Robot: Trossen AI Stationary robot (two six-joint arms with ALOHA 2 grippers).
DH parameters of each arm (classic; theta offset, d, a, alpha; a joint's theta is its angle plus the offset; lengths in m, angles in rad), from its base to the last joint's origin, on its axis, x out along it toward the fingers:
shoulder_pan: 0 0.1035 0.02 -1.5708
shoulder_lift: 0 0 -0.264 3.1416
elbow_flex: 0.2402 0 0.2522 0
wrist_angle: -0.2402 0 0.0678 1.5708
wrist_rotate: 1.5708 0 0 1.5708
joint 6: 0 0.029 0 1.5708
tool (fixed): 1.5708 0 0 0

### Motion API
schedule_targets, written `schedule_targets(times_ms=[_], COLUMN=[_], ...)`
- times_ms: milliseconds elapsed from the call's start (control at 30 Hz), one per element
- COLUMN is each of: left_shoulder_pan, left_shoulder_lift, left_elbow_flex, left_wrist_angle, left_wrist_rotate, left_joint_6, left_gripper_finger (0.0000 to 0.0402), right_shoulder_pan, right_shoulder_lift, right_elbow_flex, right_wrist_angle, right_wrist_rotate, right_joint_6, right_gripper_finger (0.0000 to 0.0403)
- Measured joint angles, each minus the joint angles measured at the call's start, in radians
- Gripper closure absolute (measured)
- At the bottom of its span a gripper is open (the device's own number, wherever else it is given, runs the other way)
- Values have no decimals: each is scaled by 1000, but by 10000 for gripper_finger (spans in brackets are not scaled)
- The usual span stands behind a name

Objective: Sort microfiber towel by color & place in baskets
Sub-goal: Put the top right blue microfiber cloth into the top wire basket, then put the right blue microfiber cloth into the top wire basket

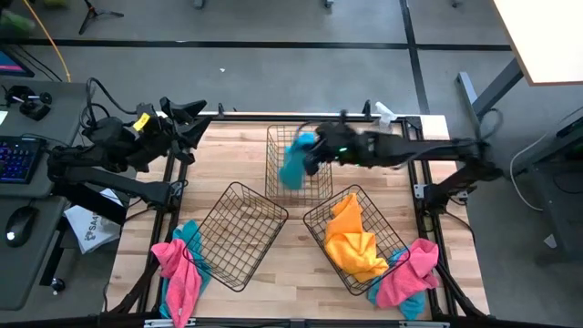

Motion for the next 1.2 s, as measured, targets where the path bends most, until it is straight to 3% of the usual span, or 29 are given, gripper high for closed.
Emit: schedule_targets(times_ms=[233, 567, 733, 1000, 1200], left_shoulder_pan=[-26, -33, -33, -33, -40], left_shoulder_lift=[-36, -44, -44, 12, 96], left_elbow_flex=[0, 0, 0, 0, 0], left_wrist_angle=[-71, -211, -316, -346, -277], left_wrist_rotate=[23, 132, 171, 225, 292], left_joint_6=[-37, -90, -144, -271, -406], left_gripper_finger=[172, 172, 172, 172, 172], right_shoulder_pan=[-18, -32, -58, -71, -6], right_shoulder_lift=[150, 129, 49, -44, -78], right_elbow_flex=[0, 0, 0, 1, 1], right_wrist_angle=[-39, -101, -140, -155, -264], right_wrist_rotate=[-259, -314, -309, -239, -372], right_joint_6=[64, 93, 152, 143, 50], right_gripper_finger=[369, 172, 104, 85, 84])
